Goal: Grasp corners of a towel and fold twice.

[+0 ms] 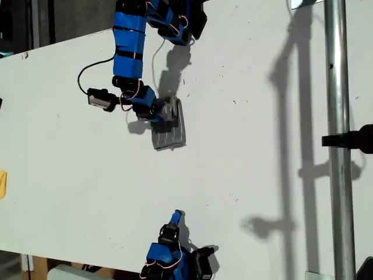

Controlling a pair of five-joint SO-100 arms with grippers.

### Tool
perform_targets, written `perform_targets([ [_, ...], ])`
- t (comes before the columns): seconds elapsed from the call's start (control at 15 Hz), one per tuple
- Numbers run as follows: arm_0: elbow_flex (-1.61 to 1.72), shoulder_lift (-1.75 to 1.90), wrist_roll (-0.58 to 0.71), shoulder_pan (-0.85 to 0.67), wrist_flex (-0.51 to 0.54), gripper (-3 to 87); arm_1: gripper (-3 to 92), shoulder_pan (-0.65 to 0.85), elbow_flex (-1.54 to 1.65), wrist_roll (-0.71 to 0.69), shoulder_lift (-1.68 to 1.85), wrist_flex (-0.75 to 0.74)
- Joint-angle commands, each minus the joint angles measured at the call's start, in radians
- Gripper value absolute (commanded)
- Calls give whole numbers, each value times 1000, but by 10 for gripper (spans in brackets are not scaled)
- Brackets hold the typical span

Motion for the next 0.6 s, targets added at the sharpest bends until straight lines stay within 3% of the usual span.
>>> perform_targets([
  [0.0, 5, 5, -6, 0, 3, -27, 14, -25, -87, -57, -23, -40],
  [0.07, 5, 5, -6, 0, 3, -27, 375, -58, -187, -166, -28, -57],
  [0.13, 5, 5, -6, 0, 3, -27, 538, -130, -334, -362, 49, -137],
  [0.27, 5, 5, -5, -2, 3, -27, 522, -150, -468, -565, 253, -273],
  [0.53, 5, 5, -11, -5, 2, -27, 522, -14, -183, -506, 634, -233],
])
